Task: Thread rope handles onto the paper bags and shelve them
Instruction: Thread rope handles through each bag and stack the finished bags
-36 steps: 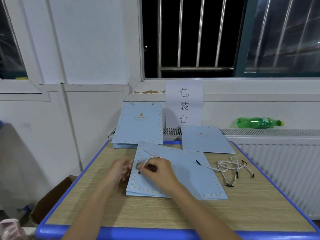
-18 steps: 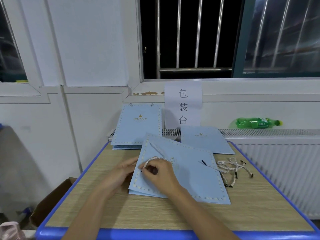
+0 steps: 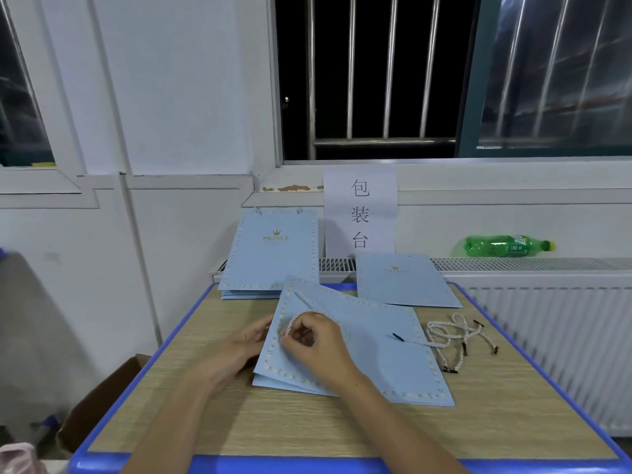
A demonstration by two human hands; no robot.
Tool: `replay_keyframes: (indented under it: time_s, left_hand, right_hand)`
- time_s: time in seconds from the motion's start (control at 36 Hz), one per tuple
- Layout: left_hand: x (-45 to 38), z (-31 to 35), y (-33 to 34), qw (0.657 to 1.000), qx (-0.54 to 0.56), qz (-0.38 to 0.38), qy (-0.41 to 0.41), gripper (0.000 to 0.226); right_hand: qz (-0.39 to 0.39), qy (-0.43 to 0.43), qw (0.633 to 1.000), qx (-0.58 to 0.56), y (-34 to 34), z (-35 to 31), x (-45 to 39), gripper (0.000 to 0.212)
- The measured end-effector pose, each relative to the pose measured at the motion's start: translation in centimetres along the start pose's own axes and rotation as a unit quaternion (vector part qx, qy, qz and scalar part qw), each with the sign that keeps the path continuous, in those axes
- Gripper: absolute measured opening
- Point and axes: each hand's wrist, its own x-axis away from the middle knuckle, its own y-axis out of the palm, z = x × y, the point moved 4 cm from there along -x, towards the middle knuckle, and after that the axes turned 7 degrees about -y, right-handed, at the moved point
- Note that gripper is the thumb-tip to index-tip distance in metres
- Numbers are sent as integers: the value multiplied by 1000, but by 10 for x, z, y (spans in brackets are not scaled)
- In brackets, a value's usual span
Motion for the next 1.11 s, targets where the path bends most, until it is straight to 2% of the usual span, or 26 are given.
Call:
replay_keyframes:
  time_s: [0.08,0.19,0.36,0.47,0.61,0.72,0.78,0.89,1.0,1.11]
  left_hand:
    - [-2,-2,-3,1000,0,6,-6,76]
    - [-5,-5,-4,999,-13,30,-5,43]
    - [-4,-1,0,997,-48,56,19,32]
    - [-3,-2,-1,991,-103,74,36,36]
    - [-3,-6,-6,982,-161,78,53,39]
    - [0,-3,-5,979,-178,79,63,41]
    - [1,-1,-4,974,-198,86,68,51]
    - [0,-4,-10,956,-250,133,72,62]
    - [-3,-4,-11,940,-277,187,72,42]
    - [-9,-8,-11,939,-247,233,57,34]
  right_hand:
    - [-1,9,1000,-9,-1,0,0,11]
    - [-10,23,1000,-6,-1,2,0,10]
    - [-23,41,999,2,2,7,2,7]
    - [-17,42,999,12,2,10,2,10]
    - [-17,56,998,6,2,13,2,27]
    - [-14,57,998,5,1,13,1,29]
    - [-19,55,998,4,1,13,1,29]
    - [-34,49,998,12,2,13,1,23]
    - [-46,38,998,15,5,13,2,16]
    - [-30,41,999,4,4,15,0,27]
